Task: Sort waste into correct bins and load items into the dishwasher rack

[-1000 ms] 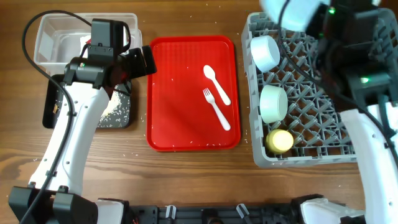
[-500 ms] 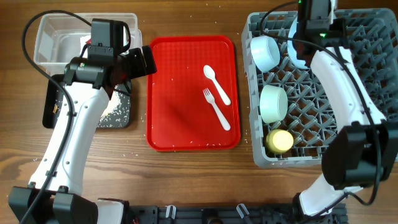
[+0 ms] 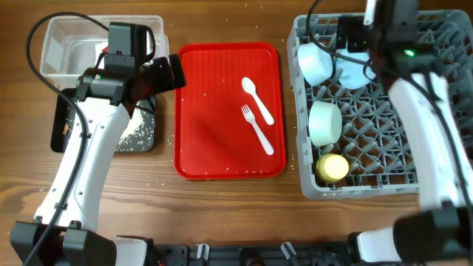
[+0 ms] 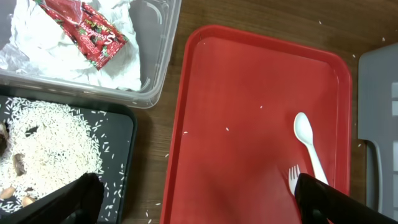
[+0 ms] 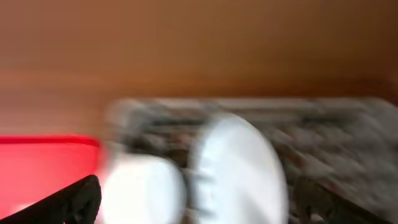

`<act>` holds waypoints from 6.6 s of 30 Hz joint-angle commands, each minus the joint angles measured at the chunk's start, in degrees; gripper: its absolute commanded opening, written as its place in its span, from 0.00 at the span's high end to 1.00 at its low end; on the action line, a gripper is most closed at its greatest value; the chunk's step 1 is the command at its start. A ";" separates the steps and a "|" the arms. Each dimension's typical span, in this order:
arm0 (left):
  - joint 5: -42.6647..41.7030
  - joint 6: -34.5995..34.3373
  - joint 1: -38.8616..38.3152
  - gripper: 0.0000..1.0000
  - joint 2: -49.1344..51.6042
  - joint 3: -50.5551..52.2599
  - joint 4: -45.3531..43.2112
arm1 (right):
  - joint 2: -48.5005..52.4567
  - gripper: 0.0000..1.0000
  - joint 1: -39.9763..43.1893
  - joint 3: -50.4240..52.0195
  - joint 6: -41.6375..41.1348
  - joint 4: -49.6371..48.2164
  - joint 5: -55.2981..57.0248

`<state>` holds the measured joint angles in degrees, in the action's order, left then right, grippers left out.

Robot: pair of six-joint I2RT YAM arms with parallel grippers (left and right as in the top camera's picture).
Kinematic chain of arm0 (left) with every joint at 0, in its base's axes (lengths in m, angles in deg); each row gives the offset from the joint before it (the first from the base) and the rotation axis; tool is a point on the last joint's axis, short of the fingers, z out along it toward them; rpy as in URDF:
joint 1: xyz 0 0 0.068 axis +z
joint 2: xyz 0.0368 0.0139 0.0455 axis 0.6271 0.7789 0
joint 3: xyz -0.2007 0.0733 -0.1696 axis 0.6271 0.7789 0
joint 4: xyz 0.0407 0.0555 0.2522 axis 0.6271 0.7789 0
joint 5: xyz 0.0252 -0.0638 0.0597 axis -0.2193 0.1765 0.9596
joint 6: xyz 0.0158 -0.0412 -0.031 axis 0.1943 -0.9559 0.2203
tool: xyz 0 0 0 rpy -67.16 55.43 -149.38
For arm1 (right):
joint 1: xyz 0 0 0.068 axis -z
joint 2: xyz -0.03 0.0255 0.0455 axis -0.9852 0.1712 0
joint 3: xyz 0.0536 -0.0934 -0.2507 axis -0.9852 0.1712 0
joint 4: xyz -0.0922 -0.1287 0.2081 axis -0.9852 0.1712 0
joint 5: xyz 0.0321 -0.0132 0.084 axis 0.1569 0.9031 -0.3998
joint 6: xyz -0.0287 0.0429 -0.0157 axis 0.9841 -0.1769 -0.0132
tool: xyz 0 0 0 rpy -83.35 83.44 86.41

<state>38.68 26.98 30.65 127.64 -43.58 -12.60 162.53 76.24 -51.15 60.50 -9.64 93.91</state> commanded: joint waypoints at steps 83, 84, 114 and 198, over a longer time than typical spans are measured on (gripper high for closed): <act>0.59 0.33 0.22 0.00 -0.11 -0.46 -0.17 | 0.61 0.55 -19.39 -4.81 -8.07 21.38 -14.64; 0.59 0.33 0.22 0.00 -0.11 -0.46 -0.17 | 2.67 0.53 -23.06 -4.81 -8.04 20.44 -11.69; 0.59 0.33 0.22 0.00 -0.11 -0.46 -0.17 | 32.89 0.96 -24.98 2.25 -5.05 17.90 -18.75; 0.59 0.33 0.22 0.00 -0.11 -0.46 -0.17 | -90.07 0.00 1.29 89.79 -2.47 -35.58 -17.03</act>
<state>38.68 27.00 30.65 127.64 -43.58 -12.63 72.81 77.46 38.60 58.25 -45.09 77.60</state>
